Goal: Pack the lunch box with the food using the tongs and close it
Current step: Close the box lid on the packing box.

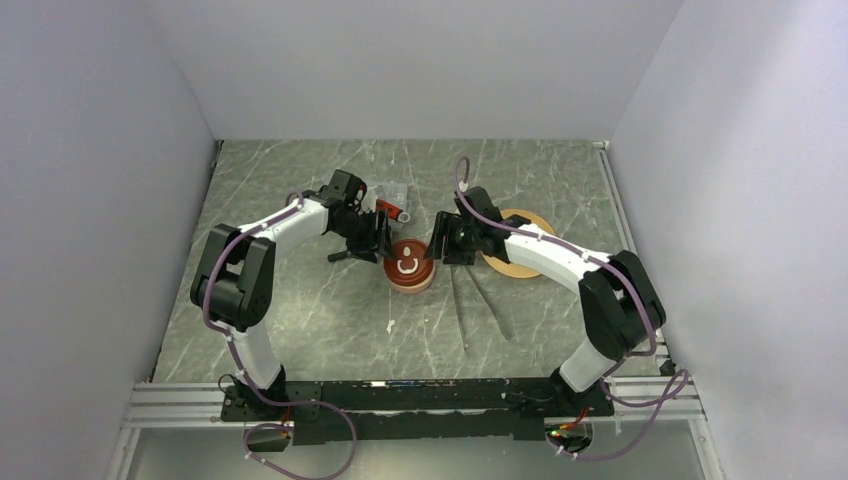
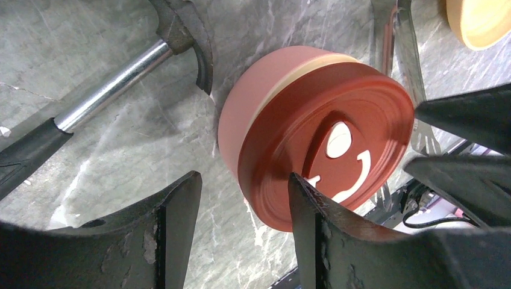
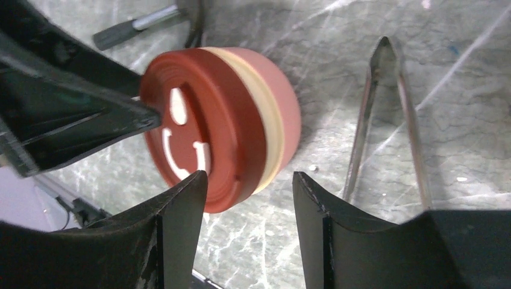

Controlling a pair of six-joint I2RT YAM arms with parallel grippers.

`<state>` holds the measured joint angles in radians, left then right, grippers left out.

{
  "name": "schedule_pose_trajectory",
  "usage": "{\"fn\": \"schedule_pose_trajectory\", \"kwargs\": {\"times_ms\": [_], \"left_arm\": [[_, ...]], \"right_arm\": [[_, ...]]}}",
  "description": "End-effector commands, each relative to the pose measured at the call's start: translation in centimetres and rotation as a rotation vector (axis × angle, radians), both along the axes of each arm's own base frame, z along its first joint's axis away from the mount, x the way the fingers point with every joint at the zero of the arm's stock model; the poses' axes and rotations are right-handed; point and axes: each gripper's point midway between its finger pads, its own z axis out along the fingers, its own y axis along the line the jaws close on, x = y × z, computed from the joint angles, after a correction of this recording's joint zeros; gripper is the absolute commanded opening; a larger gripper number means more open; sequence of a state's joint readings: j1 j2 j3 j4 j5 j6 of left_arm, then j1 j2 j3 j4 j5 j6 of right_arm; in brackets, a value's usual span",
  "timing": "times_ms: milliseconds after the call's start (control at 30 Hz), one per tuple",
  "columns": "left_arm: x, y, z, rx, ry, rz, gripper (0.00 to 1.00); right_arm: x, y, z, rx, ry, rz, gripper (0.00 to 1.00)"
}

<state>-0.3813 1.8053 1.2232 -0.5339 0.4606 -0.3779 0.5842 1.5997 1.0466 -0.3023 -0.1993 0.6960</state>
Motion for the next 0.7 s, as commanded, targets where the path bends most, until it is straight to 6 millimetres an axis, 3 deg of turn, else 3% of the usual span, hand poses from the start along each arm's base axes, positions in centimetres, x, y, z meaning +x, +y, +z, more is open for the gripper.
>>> {"fn": "schedule_pose_trajectory", "kwargs": {"times_ms": [0, 133, 300, 567, 667], "left_arm": [[0.3, -0.9, 1.8, -0.051, -0.061, -0.045, 0.60], [0.4, -0.8, 2.2, -0.050, -0.085, -0.049, 0.61], [0.3, -0.7, 1.6, -0.035, -0.061, -0.047, 0.60], [0.2, -0.4, 0.5, -0.004, -0.023, -0.042, 0.58], [0.1, -0.5, -0.2, -0.006, 0.005, -0.044, 0.59]], "right_arm": [[0.9, -1.2, -1.4, -0.096, 0.008, -0.036, 0.56], [0.5, -2.2, -2.7, -0.137, 0.026, -0.064, 0.48], [0.2, -2.0, -3.3, -0.124, 0.038, -0.061, 0.45], [0.8, -0.8, -1.8, -0.098, 0.004, -0.029, 0.51], [0.8, -0.4, -2.4, -0.108, 0.011, -0.014, 0.53]]}}
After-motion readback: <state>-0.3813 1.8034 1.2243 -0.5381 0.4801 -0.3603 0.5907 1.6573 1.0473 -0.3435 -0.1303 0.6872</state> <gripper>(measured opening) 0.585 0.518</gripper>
